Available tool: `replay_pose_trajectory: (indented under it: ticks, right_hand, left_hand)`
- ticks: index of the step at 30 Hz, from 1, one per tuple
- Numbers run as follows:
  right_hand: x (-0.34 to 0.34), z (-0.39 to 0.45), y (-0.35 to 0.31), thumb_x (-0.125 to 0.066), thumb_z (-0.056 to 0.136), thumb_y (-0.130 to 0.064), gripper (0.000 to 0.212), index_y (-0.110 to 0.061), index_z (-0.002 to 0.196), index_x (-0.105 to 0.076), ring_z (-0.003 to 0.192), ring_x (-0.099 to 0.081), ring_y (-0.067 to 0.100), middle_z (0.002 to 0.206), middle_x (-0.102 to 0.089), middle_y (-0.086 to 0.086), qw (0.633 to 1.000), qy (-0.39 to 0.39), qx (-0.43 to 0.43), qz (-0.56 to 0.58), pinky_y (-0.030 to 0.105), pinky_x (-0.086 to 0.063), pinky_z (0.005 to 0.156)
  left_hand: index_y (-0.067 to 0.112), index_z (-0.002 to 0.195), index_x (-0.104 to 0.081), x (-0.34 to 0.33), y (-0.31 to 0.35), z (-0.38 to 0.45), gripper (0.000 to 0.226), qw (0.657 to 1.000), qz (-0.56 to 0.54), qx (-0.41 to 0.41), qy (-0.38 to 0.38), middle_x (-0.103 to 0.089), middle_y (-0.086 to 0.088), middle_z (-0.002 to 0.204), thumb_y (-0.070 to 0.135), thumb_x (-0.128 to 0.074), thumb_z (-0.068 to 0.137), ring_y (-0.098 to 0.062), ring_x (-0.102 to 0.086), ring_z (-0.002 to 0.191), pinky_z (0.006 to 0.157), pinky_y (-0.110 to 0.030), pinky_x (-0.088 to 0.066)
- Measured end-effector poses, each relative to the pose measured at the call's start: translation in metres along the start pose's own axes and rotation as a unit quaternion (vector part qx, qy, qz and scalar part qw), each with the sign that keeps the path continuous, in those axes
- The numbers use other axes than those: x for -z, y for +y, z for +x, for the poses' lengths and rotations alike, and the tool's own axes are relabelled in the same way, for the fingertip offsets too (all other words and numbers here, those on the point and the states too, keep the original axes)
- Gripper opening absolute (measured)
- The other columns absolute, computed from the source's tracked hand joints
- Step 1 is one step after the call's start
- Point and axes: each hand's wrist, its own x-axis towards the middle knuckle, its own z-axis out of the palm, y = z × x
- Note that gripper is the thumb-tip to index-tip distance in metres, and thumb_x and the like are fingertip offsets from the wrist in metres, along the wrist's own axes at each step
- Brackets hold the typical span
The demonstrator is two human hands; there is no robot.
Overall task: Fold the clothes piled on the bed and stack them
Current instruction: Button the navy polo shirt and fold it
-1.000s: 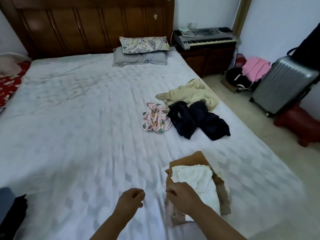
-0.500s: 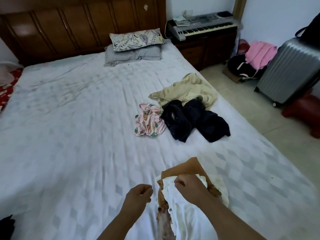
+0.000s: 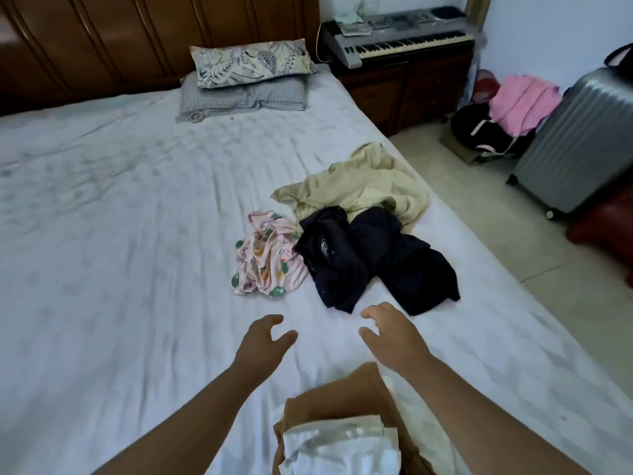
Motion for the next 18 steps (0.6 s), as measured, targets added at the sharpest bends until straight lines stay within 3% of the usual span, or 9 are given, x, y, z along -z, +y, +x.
replay_pose_trajectory:
  ticks: [5,8,13,15,18]
  right_hand:
    - [-0.005,0.085,0.051,-0.055,0.093,-0.030,0.049,-0.015,0.138,-0.042,0.128,-0.039,0.018,0.138,-0.041,0.004,1.000,-0.026,0.004,-0.005,0.026,-0.036,0.100]
    - [-0.010,0.126,0.078,-0.059,0.089,-0.039,0.068,-0.016,0.146,-0.029,0.134,-0.030,0.021,0.147,-0.029,0.005,1.000,-0.021,0.003,-0.022,0.032,-0.033,0.107]
    - [-0.021,0.194,0.111,-0.064,0.073,-0.065,0.116,-0.031,0.148,0.017,0.145,0.013,0.028,0.156,0.022,0.010,0.990,-0.036,0.012,-0.133,0.050,-0.008,0.117]
    - [-0.028,0.221,0.118,-0.065,0.067,-0.071,0.126,-0.035,0.142,0.030,0.140,0.028,0.031,0.149,0.038,0.010,0.984,-0.045,0.025,-0.170,0.059,0.001,0.112]
    - [-0.035,0.256,0.121,-0.066,0.063,-0.073,0.133,-0.035,0.134,0.040,0.133,0.040,0.036,0.140,0.050,0.010,0.976,-0.054,0.037,-0.209,0.066,0.006,0.107]
  left_hand:
    - [0.016,0.140,-0.040,-0.033,0.008,0.083,0.065,0.998,0.053,0.011,0.026,-0.035,-0.006,0.146,0.043,-0.063,0.087,-0.027,-0.049,0.122,0.103,-0.041,-0.042]
    - [0.015,0.144,-0.033,-0.056,0.005,0.128,0.075,0.992,0.115,0.003,0.043,-0.024,-0.007,0.153,0.051,-0.061,0.085,-0.023,-0.027,0.139,0.112,-0.038,-0.029]
    - [0.024,0.151,-0.012,-0.083,0.002,0.205,0.105,0.967,0.231,0.059,0.095,0.003,-0.002,0.160,0.078,-0.052,0.071,-0.023,0.002,0.147,0.116,-0.053,-0.009]
    - [0.030,0.151,-0.003,-0.089,0.000,0.232,0.111,0.963,0.230,0.092,0.105,0.014,0.002,0.159,0.083,-0.051,0.066,-0.021,0.014,0.146,0.113,-0.057,0.004]
    - [0.037,0.150,0.005,-0.092,-0.003,0.262,0.117,0.960,0.232,0.106,0.115,0.022,0.005,0.157,0.088,-0.048,0.059,-0.024,0.020,0.144,0.110,-0.060,0.011]
